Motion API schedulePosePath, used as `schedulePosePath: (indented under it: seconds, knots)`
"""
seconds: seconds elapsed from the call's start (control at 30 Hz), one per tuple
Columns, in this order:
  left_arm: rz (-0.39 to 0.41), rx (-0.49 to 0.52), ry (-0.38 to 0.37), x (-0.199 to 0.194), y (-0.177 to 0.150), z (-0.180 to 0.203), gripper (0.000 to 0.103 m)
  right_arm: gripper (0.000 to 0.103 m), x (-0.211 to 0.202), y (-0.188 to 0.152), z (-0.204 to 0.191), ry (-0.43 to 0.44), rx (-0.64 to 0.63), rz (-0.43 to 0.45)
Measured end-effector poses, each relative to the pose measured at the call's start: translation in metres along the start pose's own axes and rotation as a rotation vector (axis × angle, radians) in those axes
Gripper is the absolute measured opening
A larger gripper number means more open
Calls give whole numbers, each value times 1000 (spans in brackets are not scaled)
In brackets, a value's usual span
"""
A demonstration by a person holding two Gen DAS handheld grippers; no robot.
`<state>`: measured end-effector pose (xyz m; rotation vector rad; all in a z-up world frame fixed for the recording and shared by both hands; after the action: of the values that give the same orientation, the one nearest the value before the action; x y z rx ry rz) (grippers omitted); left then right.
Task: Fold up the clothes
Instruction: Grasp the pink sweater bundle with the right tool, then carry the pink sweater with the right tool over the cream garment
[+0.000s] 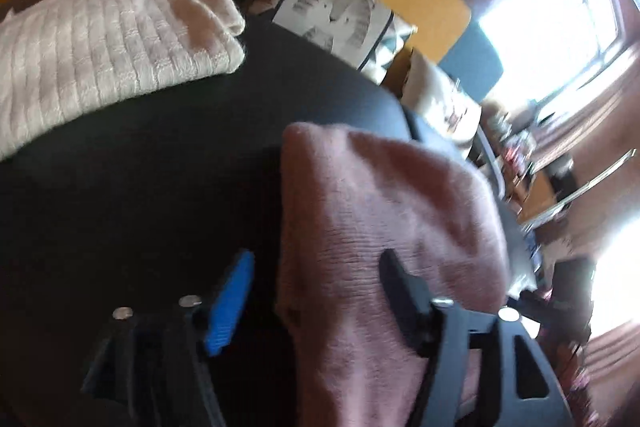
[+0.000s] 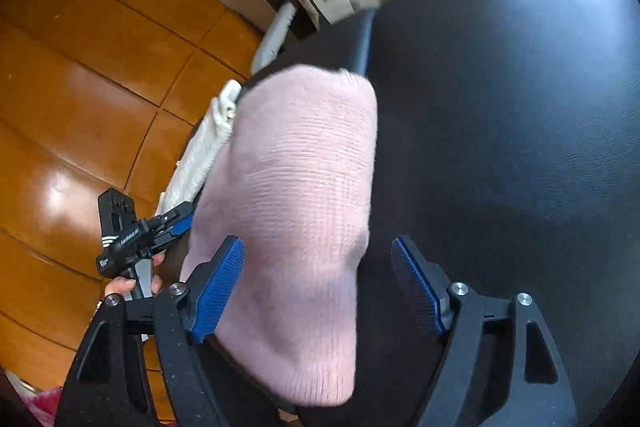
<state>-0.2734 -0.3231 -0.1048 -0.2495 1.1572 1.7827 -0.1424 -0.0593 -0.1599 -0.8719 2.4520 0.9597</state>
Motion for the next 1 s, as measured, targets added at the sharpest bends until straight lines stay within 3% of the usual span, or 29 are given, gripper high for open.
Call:
schedulePosePath:
  seconds: [0.13,0.27,0.37,0.5,0.67,0.83,0.87,0.9,0.93,1.0]
  knots:
    - [-39,-96,-119,3,-5,0,72,79,16,-10,6,70,63,-70]
    - [-108,-35,-66,18,-14,-6,77,81,22,-16,5,122,64,-69]
    - [-116,-32,-93,23,-15,-7,82,81,26,-17,-1,162,57,-91]
    - [-133,-14,-123,30,-15,5,102,82,32,-20,-7,174,32,-100]
    - [-112,53,-126,37,-20,23,102,83,38,-17,-10,189,60,-62]
    - [-58,77,-111,42,-19,29,101,81,54,-22,-23,119,-11,-125]
    - [-52,75,-109,41,-19,28,100,75,58,-20,-25,105,-6,-128]
    - [-46,76,-99,40,-18,27,87,60,61,-20,-24,94,8,-131]
    - [-42,72,-99,39,-17,25,61,55,63,-21,-22,84,27,-134]
    - [-47,25,-131,38,-16,26,46,51,63,-22,-23,78,53,-116]
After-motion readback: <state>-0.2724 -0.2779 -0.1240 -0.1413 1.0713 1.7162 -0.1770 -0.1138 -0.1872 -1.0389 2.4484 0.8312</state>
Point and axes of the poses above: each gripper's, at about its wrist camera, not at the fingertips, and x roughly the way its jaws point, z to its right, y to its top, the point moved 7 cm from there along x, roughly the way its jaws point, and after that the axes turned 14 degrees about z, right-handed, at the moved point
